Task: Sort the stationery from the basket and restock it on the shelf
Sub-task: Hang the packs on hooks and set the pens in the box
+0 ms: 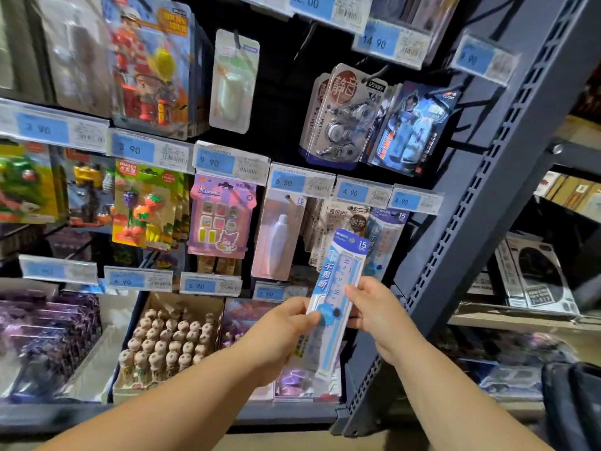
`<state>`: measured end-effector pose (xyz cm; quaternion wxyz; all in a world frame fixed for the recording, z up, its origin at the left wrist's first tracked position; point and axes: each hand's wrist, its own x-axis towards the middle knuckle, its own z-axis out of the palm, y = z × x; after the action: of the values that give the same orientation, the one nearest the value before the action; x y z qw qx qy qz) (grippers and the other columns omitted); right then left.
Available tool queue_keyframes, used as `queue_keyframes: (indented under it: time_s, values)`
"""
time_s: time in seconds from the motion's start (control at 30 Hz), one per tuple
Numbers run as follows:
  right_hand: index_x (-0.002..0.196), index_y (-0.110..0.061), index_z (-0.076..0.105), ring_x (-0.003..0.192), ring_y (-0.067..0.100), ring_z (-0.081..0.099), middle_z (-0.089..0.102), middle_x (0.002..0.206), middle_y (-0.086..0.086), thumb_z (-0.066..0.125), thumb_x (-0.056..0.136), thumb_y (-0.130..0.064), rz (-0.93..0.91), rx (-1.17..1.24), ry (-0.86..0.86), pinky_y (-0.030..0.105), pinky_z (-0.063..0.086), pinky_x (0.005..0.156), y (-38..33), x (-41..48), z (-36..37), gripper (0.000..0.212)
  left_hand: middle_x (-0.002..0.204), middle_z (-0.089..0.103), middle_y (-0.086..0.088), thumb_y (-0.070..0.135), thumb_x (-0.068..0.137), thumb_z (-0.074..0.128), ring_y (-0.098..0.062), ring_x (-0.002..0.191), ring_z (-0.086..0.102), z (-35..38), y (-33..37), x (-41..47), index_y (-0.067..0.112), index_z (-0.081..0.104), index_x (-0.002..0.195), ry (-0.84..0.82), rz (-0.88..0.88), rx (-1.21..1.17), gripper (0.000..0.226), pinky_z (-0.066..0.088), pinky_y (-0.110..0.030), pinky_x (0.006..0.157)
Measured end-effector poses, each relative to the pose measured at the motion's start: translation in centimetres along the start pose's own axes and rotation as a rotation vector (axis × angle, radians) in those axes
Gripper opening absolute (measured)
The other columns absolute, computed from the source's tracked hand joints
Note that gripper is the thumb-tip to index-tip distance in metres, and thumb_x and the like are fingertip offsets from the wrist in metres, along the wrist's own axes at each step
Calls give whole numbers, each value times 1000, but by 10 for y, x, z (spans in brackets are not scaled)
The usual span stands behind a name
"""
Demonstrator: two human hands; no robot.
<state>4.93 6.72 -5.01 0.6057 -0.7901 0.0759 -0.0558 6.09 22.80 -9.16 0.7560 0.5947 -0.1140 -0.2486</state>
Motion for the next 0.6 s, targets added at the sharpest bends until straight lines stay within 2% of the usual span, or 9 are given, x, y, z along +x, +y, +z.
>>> queue_keyframes:
  time_s: [0.1, 0.2, 0.23, 0.3, 0.37, 0.43, 0.5, 0.53, 0.6]
  values:
    - [110, -11, 58, 84, 20, 72, 73, 101, 8, 47, 102, -17, 0, 73, 69, 29, 57, 63, 1, 0, -9, 15, 89, 72, -5, 10, 101, 49, -12, 66, 65, 14, 7, 12, 14, 64, 105, 33, 23, 60, 16, 50, -23, 53]
    - [113, -21, 57, 89, 17, 72, 71, 103, 1, 48, 101, -14, -2, 128, 124, 31, 58, 71, 4, 0, -15, 17, 93, 72, -8, 15, 99, 53, -20, 75, 63, 29, 8, 30, 17, 66, 105, 92, 57, 138, 15, 55, -41, 72]
    - [114, -24, 56, 92, 17, 71, 71, 106, 0, 48, 101, -12, -15, 149, 151, 32, 57, 75, 5, 1, -19, 19, 96, 72, -9, 15, 99, 54, -22, 78, 63, 36, 8, 36, 17, 67, 107, 98, 63, 148, 15, 54, -43, 75]
    - [118, -24, 54, 94, 15, 69, 69, 109, 1, 47, 100, -9, -39, 192, 221, 30, 56, 76, 6, 5, -25, 25, 99, 73, -6, 15, 98, 56, -21, 79, 65, 48, 10, 46, 17, 68, 109, 103, 70, 155, 16, 57, -36, 70]
    - [125, -23, 52, 88, 15, 69, 69, 106, 3, 47, 100, -7, -53, 227, 310, 29, 55, 70, 6, 10, -30, 30, 99, 74, -2, 16, 97, 58, -16, 77, 67, 58, 12, 54, 16, 69, 110, 100, 86, 207, 16, 55, -27, 63]
    - [131, -23, 48, 86, 16, 69, 69, 103, 2, 47, 100, -6, -55, 258, 390, 34, 56, 71, 7, 16, -36, 36, 101, 74, 1, 17, 95, 61, -17, 86, 71, 66, 14, 63, 18, 70, 109, 112, 110, 294, 17, 59, -34, 76]
    - [134, -22, 47, 89, 17, 69, 68, 107, 4, 47, 100, -8, -52, 246, 438, 42, 57, 81, 9, 24, -43, 38, 100, 74, 3, 17, 93, 63, -17, 93, 71, 72, 17, 72, 20, 71, 107, 125, 122, 395, 17, 57, -38, 88]
    - [136, -23, 46, 91, 18, 69, 68, 110, 4, 47, 100, -9, -48, 229, 454, 45, 56, 85, 8, 27, -45, 39, 100, 74, 5, 18, 93, 63, -14, 92, 70, 74, 19, 75, 21, 70, 107, 127, 128, 443, 16, 57, -34, 87]
    - [139, -26, 46, 97, 19, 68, 66, 118, 4, 47, 100, -12, -50, 210, 480, 44, 56, 87, 8, 35, -50, 41, 99, 71, 11, 21, 94, 62, -6, 84, 66, 78, 23, 82, 24, 68, 109, 142, 151, 541, 16, 52, -17, 73]
